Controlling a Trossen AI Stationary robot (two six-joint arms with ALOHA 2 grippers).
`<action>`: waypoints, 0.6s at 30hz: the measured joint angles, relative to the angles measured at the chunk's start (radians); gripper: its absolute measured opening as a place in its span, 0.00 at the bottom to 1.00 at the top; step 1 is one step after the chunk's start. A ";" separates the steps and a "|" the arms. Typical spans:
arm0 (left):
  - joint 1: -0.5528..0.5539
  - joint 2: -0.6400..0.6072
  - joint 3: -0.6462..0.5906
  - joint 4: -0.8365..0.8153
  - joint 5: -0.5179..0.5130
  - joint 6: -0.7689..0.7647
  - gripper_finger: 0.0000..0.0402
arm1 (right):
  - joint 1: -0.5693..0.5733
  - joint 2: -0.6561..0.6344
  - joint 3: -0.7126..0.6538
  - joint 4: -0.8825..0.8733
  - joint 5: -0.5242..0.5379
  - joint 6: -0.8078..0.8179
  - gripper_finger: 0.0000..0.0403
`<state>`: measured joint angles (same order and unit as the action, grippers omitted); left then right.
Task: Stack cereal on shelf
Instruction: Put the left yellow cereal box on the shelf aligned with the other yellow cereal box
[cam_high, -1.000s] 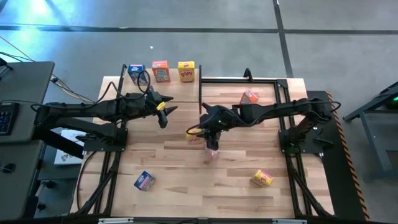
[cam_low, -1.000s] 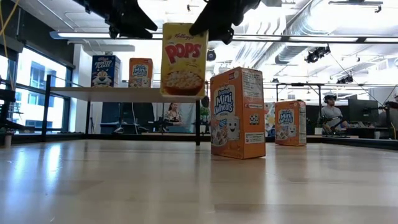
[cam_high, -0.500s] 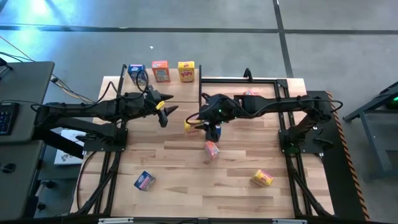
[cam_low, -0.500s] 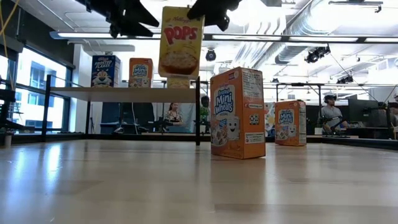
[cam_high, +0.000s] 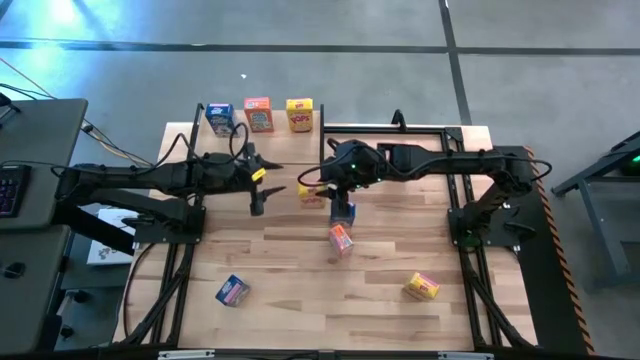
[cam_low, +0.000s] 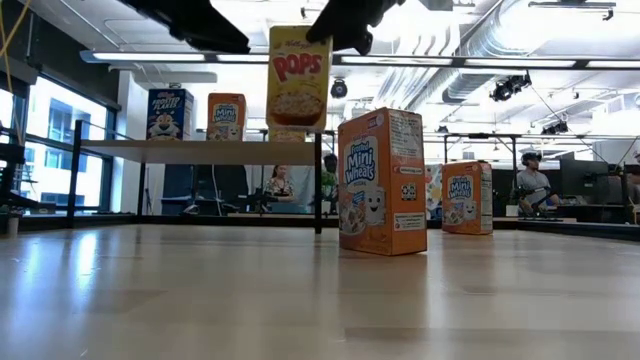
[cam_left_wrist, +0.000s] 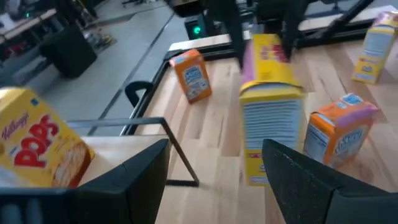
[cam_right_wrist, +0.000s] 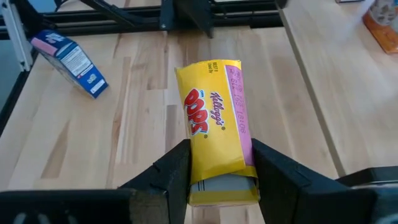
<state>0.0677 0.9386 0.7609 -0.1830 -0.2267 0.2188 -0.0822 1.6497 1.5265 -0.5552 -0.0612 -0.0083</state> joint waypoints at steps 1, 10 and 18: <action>-0.001 0.000 0.000 0.001 0.000 0.009 0.62 | -0.004 0.000 0.000 0.000 0.000 0.000 0.35; 0.003 0.001 0.029 -0.019 -0.003 -0.034 0.62 | -0.040 0.000 0.000 -0.002 0.000 0.000 0.35; 0.057 0.043 0.229 -0.221 -0.008 -0.084 0.62 | -0.063 0.000 0.000 -0.002 0.000 0.000 0.35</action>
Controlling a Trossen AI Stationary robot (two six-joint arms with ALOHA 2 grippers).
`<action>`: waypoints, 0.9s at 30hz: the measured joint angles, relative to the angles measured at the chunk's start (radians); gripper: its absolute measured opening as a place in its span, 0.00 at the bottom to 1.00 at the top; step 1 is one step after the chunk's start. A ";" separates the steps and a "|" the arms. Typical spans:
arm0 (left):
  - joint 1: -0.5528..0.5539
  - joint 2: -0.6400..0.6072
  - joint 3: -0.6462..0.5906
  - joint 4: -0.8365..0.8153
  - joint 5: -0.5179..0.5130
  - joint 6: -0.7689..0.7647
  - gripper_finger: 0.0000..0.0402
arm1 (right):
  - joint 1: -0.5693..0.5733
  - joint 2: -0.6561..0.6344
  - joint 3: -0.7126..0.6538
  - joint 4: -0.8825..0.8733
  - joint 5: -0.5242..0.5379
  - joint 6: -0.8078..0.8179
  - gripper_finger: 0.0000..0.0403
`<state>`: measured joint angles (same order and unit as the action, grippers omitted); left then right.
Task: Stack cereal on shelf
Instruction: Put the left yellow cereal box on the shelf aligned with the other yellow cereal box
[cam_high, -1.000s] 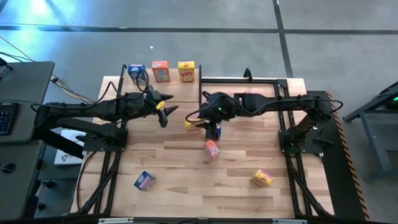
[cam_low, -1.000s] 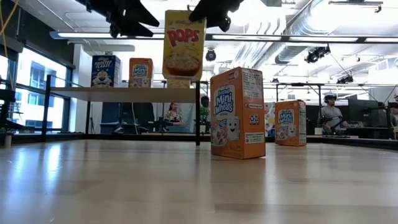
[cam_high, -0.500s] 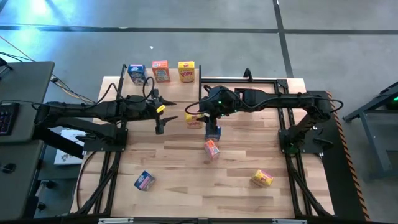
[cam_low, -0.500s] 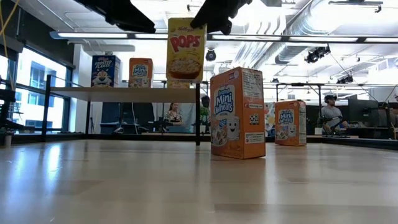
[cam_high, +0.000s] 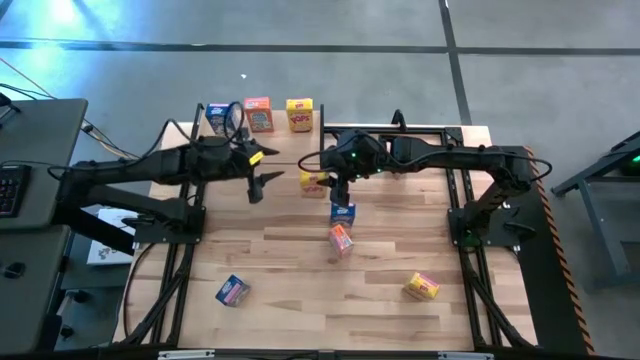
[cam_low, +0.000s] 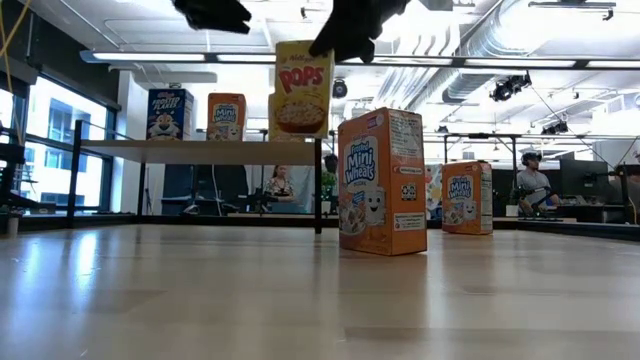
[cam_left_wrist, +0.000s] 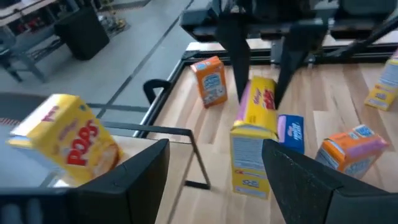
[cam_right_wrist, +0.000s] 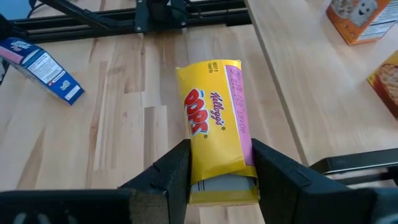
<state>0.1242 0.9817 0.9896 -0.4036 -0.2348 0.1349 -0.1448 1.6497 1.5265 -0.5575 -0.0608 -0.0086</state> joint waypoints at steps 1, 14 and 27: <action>0.004 0.013 0.028 -0.037 0.000 0.000 0.62 | 0.000 0.000 0.000 0.000 0.000 0.000 0.35; 0.034 0.210 0.296 -0.307 0.119 0.002 0.62 | 0.000 0.000 -0.001 0.010 0.000 0.000 0.35; 0.033 0.346 0.361 -0.330 0.129 0.025 0.62 | 0.000 0.000 -0.002 0.006 0.000 0.000 0.35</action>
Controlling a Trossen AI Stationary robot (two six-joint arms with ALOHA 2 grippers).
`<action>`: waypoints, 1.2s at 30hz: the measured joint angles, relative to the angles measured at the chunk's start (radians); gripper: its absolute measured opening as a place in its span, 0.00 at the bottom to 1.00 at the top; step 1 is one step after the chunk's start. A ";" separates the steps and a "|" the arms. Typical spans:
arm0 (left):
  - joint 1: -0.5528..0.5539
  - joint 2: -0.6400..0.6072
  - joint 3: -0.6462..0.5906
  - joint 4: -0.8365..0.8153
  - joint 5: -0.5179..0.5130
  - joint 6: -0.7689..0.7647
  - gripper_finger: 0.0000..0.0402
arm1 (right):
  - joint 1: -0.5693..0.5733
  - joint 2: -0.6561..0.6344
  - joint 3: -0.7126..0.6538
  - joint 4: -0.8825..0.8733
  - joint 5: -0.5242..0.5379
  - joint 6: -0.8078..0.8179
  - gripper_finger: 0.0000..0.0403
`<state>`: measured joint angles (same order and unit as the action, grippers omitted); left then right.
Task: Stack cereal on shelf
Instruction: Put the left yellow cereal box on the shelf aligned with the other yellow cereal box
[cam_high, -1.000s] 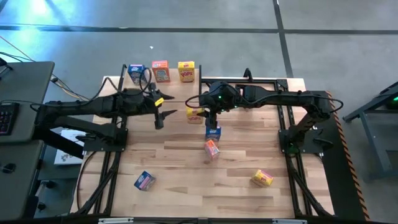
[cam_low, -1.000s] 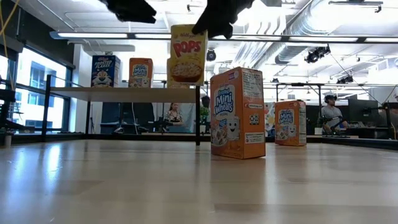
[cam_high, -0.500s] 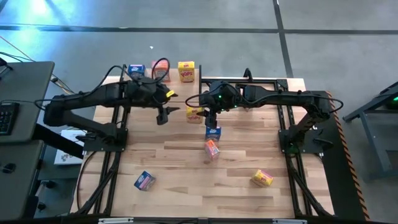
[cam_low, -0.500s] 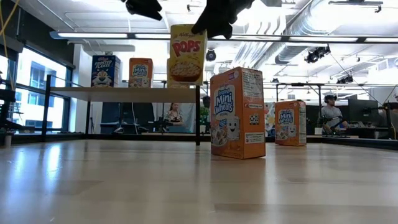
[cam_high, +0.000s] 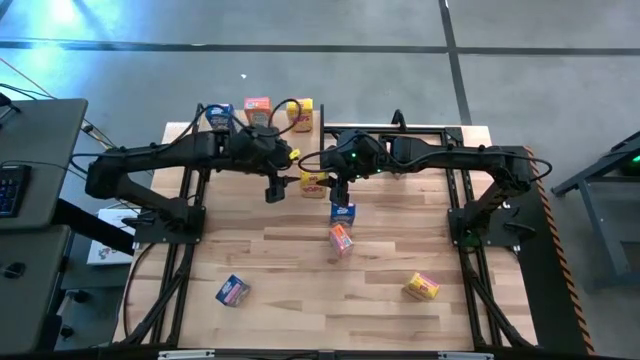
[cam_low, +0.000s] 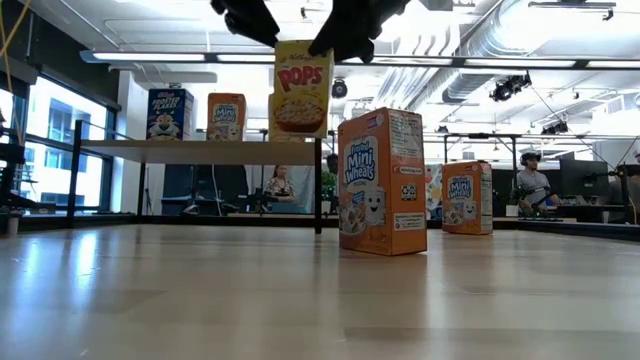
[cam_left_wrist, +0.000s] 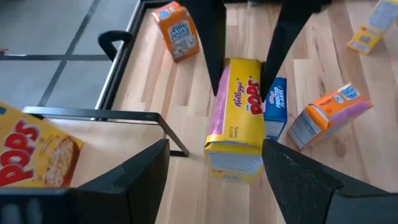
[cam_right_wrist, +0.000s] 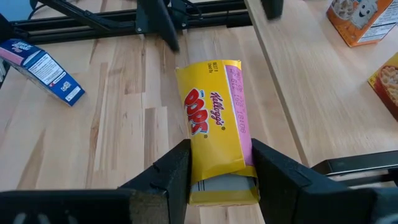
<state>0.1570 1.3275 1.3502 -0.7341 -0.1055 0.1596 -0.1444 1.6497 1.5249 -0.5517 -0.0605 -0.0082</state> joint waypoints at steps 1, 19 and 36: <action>0.000 0.009 0.000 0.002 0.004 0.009 0.62 | 0.000 0.000 0.000 0.000 0.000 0.000 0.35; 0.000 0.091 0.000 0.076 0.046 0.035 0.62 | 0.000 0.001 0.000 0.001 0.000 0.000 0.35; 0.006 0.100 0.000 0.064 0.052 0.035 0.51 | 0.000 0.001 0.000 0.019 -0.019 0.003 0.35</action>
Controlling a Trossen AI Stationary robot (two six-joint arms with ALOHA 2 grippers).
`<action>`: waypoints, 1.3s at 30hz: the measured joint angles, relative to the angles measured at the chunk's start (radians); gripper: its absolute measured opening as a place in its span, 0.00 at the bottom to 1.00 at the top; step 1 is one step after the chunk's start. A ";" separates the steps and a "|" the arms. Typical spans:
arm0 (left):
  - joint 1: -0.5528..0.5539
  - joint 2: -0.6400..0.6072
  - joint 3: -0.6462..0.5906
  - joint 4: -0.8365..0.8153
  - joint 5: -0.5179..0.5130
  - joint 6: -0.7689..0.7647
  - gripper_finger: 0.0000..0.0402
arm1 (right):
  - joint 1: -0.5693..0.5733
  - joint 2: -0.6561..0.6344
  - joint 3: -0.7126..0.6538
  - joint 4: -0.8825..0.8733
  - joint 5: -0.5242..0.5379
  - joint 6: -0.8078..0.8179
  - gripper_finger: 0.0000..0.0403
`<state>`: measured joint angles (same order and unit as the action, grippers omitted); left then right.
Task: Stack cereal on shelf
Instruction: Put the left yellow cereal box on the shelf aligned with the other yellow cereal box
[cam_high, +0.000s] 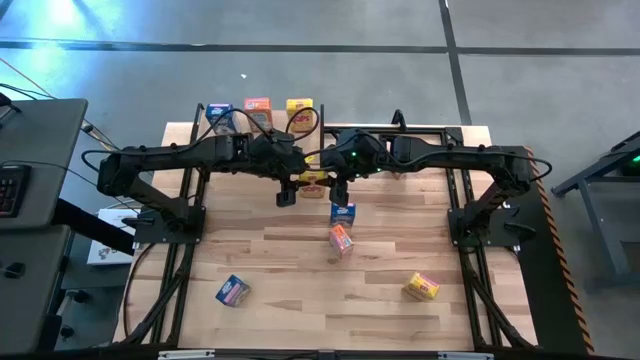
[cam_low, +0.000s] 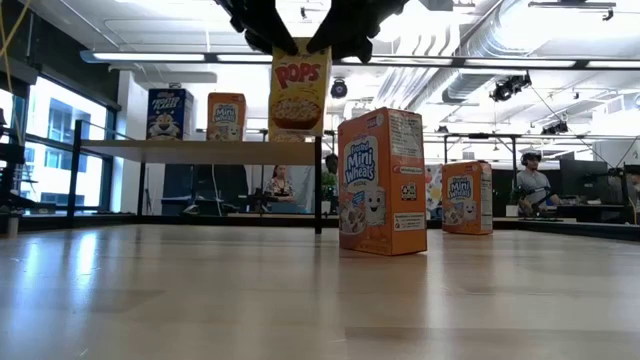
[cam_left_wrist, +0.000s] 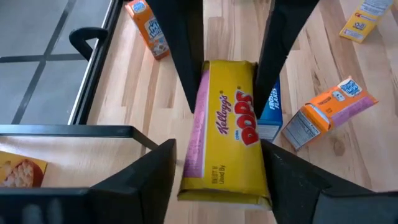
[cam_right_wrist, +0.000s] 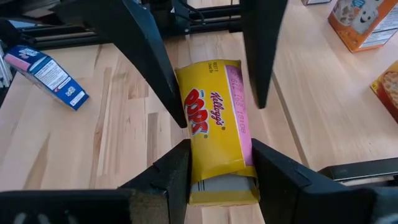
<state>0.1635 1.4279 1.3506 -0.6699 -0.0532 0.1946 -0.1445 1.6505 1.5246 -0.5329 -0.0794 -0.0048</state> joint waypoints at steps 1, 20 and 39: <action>0.000 0.000 0.000 0.000 0.000 0.000 0.49 | 0.000 0.000 0.000 0.000 0.000 0.000 0.35; 0.001 0.000 0.000 -0.004 0.021 0.001 0.37 | 0.001 0.000 0.000 0.000 0.018 0.000 0.35; 0.001 0.000 0.000 -0.011 0.023 -0.001 0.37 | 0.001 0.000 0.000 -0.010 0.060 0.000 0.49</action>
<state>0.1642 1.4281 1.3502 -0.6807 -0.0302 0.1932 -0.1440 1.6505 1.5246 -0.5426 -0.0194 -0.0048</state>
